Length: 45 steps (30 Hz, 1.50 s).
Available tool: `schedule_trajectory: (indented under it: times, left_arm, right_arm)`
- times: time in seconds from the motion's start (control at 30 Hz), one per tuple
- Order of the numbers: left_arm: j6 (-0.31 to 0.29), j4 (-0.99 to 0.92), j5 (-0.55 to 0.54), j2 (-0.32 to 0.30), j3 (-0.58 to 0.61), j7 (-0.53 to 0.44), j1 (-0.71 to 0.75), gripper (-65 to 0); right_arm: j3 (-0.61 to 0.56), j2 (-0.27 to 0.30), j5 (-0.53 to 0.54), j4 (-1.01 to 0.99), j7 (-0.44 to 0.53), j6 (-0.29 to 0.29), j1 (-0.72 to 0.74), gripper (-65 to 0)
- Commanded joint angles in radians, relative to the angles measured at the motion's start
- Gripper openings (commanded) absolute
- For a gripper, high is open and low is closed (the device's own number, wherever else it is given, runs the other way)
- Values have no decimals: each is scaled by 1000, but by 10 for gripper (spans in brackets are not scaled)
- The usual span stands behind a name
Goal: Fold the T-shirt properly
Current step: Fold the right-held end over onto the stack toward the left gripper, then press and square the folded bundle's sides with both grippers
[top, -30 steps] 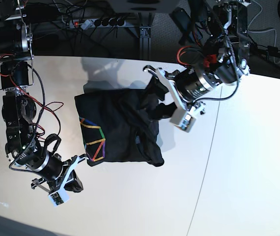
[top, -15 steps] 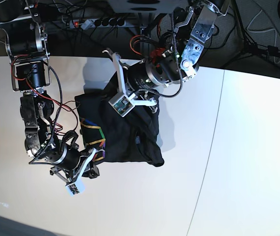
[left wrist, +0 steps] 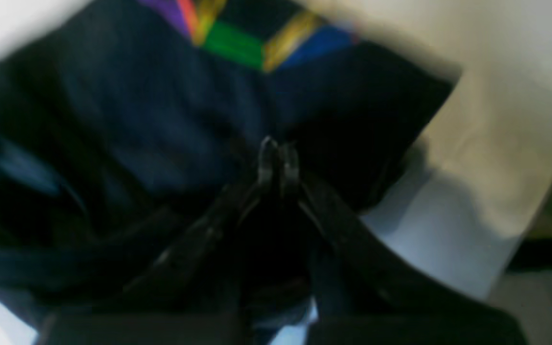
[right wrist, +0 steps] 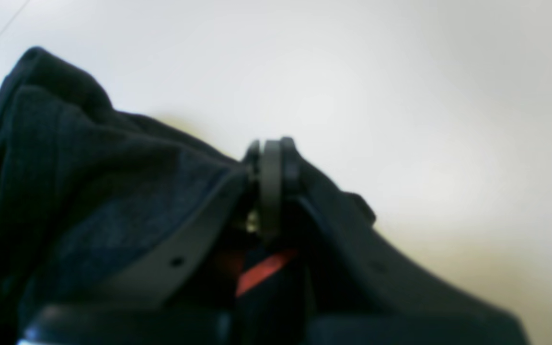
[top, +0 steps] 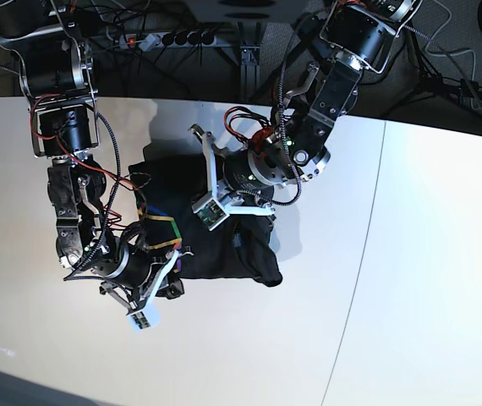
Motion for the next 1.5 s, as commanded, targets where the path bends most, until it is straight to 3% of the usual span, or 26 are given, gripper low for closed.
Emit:
schedule_trajectory:
  times: [0.0, 0.1, 0.47, 0.73, 0.9, 1.03, 1.2, 1.3, 1.47]
  left_arm:
    - [-6, 8, 5, 5, -13, 6, -14, -646]
    - [5, 6, 14, 5, -74, 77, -14, -646]
    - [4, 153, -92, 2, -278, 155, -14, -646]
    - [4, 199, -108, -149, -354, 143, -16, -646]
    - [2, 250, -297, -170, -349, 177, 0, -646]
    - [-19, 327, -262, -140, -261, 167, 43, -648]
    - [-5, 306, -110, -136, -121, 97, 55, -648]
    - [3, 268, -55, -136, -110, 32, 54, -648]
    - [3, 174, -40, -148, -140, 32, 24, -648]
  right_arm:
    - [6, 6, 8, 14, 16, 13, 29, -650]
    - [6, 6, 8, 14, 16, 13, 29, -650]
    - [6, 10, 7, 14, 16, 13, 12, -650]
    - [6, 33, 8, 14, -14, 13, 2, -650]
    - [6, 33, 9, 14, -10, 13, 2, -650]
    - [6, 28, 12, 14, -10, 13, 2, -650]
    - [6, 28, 10, 14, -11, 13, 2, -650]
    - [6, 27, 12, 14, -11, 13, 2, -650]
    - [6, 27, 12, 14, -15, 13, 2, -650]
